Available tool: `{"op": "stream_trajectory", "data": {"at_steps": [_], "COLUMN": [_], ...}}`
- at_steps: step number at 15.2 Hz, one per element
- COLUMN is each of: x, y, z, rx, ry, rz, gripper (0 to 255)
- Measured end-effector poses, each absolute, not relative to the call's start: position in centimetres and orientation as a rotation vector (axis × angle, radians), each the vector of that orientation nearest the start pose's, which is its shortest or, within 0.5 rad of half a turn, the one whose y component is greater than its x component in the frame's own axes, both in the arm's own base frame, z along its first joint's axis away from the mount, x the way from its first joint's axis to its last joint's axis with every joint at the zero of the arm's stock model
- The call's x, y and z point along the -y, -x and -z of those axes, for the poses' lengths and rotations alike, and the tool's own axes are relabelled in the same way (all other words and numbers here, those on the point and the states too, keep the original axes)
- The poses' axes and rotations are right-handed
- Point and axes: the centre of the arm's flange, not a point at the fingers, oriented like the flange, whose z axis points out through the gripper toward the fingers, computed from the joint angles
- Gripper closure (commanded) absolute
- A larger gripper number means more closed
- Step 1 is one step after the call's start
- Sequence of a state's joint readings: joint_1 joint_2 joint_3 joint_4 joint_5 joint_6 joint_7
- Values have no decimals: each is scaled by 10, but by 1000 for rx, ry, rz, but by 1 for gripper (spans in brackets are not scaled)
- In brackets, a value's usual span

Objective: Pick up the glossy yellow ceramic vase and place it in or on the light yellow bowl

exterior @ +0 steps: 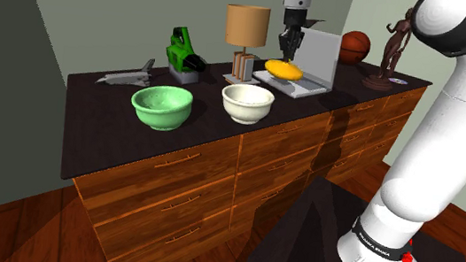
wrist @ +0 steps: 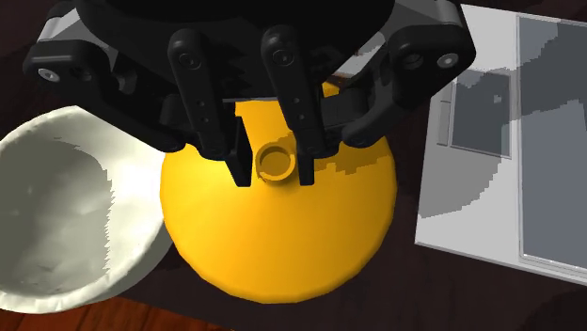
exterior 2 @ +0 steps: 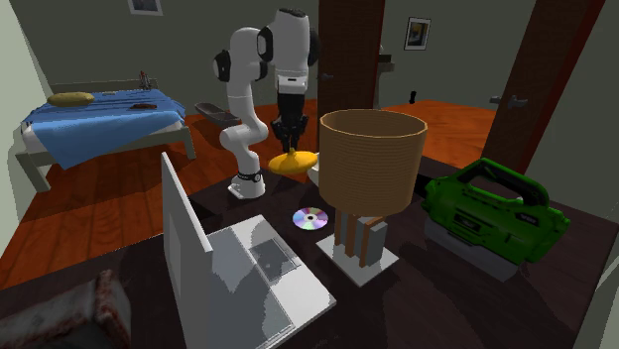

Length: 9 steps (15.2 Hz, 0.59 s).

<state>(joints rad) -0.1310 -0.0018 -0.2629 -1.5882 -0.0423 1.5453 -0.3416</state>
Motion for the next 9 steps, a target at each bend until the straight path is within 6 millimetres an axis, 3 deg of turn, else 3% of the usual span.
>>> {"op": "stream_trajectory", "data": {"at_steps": [7, 9], "x": [215, 201], "y": [-507, -510], "z": [-650, -657], "rx": [-83, -83], "ry": [3164, 3164], "rz": [-84, -84], "gripper": [255, 255]}}
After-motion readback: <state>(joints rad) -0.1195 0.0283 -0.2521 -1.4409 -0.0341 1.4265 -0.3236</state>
